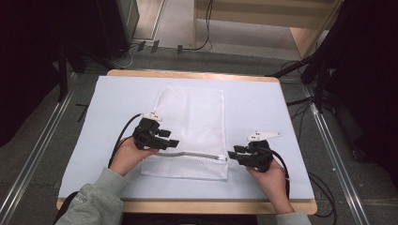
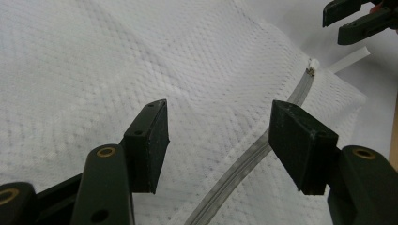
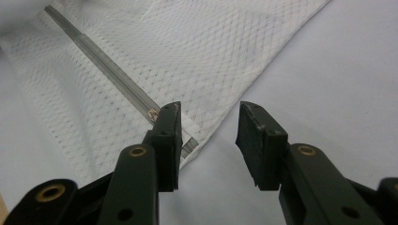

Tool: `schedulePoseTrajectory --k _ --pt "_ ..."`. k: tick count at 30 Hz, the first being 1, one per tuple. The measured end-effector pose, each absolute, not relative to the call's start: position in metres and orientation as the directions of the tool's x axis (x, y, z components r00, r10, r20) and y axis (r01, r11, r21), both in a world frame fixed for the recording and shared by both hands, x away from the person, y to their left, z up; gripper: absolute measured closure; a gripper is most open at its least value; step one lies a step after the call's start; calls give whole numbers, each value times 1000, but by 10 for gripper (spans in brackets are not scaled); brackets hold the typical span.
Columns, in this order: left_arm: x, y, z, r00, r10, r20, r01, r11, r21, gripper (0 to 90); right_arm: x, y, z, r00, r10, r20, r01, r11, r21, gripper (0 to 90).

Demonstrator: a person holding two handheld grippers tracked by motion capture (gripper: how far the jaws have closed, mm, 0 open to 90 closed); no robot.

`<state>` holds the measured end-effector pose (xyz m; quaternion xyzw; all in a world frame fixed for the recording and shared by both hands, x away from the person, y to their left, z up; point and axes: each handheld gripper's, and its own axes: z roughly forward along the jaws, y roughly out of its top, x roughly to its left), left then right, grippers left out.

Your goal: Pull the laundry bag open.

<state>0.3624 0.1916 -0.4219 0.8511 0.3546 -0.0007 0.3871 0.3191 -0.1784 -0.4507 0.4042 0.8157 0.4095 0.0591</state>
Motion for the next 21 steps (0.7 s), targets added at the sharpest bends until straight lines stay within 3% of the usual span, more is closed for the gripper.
schedulePoseTrajectory --k 8,13,17,21 --pt "361 179 -423 766 583 -271 589 -469 658 394 318 -172 -454 -664 709 238 618 342 708 651" --pt "361 170 -424 776 569 -274 582 -475 660 397 320 -163 -458 -664 705 249 630 349 693 741" --pt "361 164 -424 784 559 -272 574 -484 660 397 322 -159 -460 -652 707 274 649 333 684 872" --pt "361 157 -424 794 544 -271 564 -492 663 399 325 -156 -461 -648 707 283 654 325 683 900"
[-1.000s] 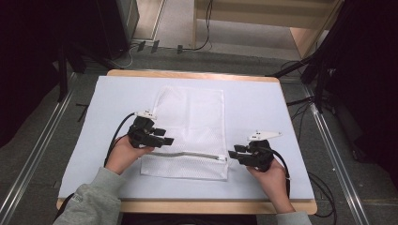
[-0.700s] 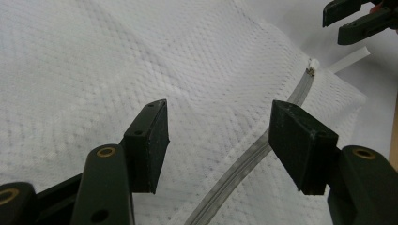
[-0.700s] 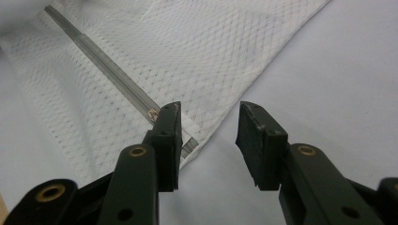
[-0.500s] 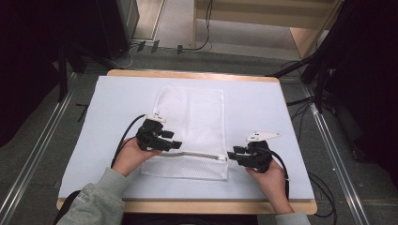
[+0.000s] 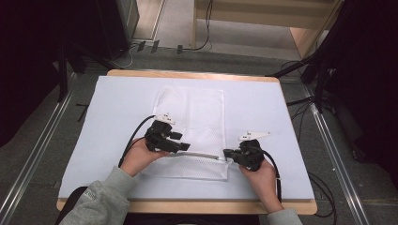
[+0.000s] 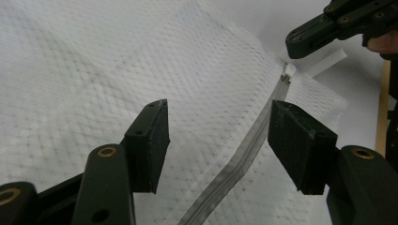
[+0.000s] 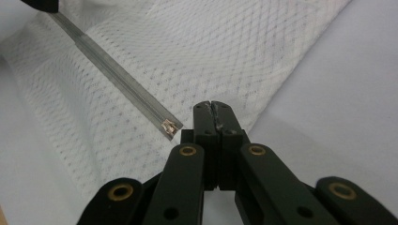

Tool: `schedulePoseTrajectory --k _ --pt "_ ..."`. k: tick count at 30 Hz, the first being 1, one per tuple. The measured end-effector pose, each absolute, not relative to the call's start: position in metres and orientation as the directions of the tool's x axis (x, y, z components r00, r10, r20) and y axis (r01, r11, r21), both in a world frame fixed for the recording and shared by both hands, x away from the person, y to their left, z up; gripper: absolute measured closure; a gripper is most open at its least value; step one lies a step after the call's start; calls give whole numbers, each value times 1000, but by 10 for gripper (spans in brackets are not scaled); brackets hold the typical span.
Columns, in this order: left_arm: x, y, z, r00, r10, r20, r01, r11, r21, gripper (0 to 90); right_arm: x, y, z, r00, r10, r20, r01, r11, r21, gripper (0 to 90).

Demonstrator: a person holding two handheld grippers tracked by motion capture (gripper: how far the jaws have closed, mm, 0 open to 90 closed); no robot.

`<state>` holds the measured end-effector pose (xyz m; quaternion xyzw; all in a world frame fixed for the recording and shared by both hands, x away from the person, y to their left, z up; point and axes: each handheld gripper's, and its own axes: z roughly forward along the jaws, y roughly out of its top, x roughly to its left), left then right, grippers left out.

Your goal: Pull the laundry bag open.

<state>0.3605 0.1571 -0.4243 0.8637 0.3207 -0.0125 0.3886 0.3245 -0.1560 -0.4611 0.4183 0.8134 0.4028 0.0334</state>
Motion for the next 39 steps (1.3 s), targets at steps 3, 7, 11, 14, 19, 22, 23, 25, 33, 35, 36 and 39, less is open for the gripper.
schedulePoseTrajectory --k 3,7,11,14,19,22,23,25,33,35,36,39 --pt "360 151 -425 803 533 -266 554 -502 664 399 327 -154 -465 -644 710 286 661 326 676 900" --pt "361 147 -427 807 526 -269 552 -510 659 401 329 -152 -470 -642 708 293 675 341 654 900" --pt "362 147 -428 804 527 -275 556 -504 662 401 330 -152 -475 -646 696 313 682 342 647 900" --pt "363 147 -429 806 525 -274 555 -507 660 401 329 -152 -475 -648 692 317 682 343 646 900" --pt "363 146 -429 807 526 -269 552 -511 659 401 327 -152 -474 -658 679 325 683 358 637 900" --pt "363 146 -429 805 530 -268 555 -511 656 401 326 -151 -472 -663 673 328 683 363 634 900" --pt "363 146 -429 805 530 -267 555 -513 656 401 325 -151 -472 -662 673 330 684 363 633 900" --pt "362 146 -429 806 529 -266 553 -513 657 401 325 -150 -472 -667 670 326 680 369 634 900" --pt "362 145 -429 812 522 -261 546 -518 658 401 322 -145 -470 -678 665 312 666 377 644 900" --pt "362 144 -429 813 522 -259 544 -520 659 402 322 -143 -470 -685 662 304 658 384 647 900" --pt "362 144 -429 813 522 -258 543 -520 659 401 321 -142 -470 -686 661 304 656 381 652 900" --pt "362 144 -429 815 519 -258 542 -524 657 402 321 -140 -469 -694 656 297 647 387 657 900"
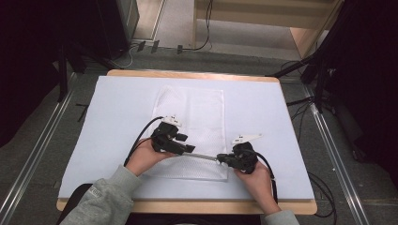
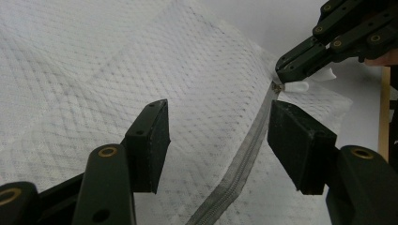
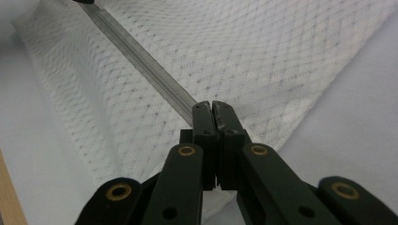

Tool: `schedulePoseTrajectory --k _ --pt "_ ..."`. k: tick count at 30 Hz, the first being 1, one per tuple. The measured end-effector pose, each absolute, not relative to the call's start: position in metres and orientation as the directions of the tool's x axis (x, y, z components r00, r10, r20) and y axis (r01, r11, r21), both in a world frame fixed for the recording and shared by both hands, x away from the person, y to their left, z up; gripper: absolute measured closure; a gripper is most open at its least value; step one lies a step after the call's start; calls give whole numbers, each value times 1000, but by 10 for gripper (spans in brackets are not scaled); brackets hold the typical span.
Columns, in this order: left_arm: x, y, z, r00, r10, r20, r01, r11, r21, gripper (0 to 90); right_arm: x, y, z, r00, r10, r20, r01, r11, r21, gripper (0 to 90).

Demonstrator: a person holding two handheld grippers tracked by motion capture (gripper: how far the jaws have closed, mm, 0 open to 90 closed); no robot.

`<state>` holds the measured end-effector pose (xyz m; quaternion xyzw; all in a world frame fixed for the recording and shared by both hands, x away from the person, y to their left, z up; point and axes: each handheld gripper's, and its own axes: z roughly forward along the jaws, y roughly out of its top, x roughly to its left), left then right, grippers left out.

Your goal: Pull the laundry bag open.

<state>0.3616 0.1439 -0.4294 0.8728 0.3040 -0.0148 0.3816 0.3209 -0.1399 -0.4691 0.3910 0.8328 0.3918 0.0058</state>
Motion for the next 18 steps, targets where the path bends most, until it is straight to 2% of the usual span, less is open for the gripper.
schedulePoseTrajectory --k 18 --pt "356 134 -429 826 500 -258 529 -534 660 405 322 -146 -465 -696 667 266 628 385 676 893"
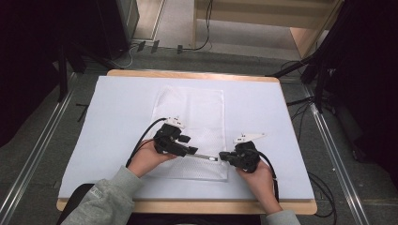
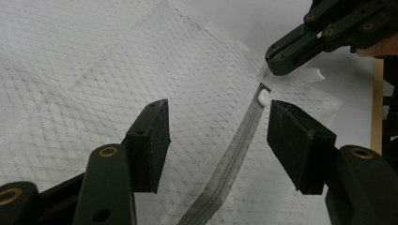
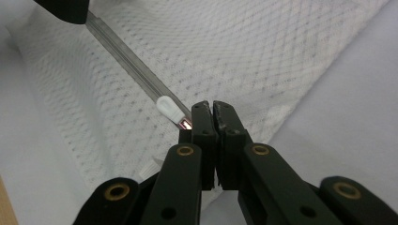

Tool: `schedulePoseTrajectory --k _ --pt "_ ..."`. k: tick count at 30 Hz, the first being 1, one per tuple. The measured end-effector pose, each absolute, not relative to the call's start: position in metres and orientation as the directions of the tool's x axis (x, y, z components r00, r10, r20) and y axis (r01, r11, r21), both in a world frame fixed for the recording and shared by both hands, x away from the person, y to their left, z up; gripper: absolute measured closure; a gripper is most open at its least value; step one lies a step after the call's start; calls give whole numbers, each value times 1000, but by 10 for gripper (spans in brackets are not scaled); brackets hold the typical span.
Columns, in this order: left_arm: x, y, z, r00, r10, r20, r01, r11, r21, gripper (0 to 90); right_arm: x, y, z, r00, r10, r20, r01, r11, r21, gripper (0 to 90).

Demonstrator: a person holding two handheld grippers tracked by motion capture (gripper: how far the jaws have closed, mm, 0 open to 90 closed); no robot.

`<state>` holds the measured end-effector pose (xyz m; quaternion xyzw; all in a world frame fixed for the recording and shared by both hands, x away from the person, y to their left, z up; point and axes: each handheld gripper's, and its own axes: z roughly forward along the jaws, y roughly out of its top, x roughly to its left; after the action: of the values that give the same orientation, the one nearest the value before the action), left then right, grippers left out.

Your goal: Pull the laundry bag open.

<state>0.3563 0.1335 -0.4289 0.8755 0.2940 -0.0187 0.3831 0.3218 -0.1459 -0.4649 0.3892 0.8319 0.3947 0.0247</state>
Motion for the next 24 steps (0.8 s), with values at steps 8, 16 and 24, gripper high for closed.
schedulePoseTrajectory --k 8,16,24 --pt "354 123 -431 828 486 -279 536 -543 646 428 323 -144 -470 -697 675 243 631 417 654 886" --pt "353 114 -435 824 475 -310 553 -553 624 506 323 -142 -473 -707 671 223 614 426 665 886" --pt "349 102 -437 828 438 -351 554 -540 633 722 321 -140 -473 -711 673 206 604 433 669 886"
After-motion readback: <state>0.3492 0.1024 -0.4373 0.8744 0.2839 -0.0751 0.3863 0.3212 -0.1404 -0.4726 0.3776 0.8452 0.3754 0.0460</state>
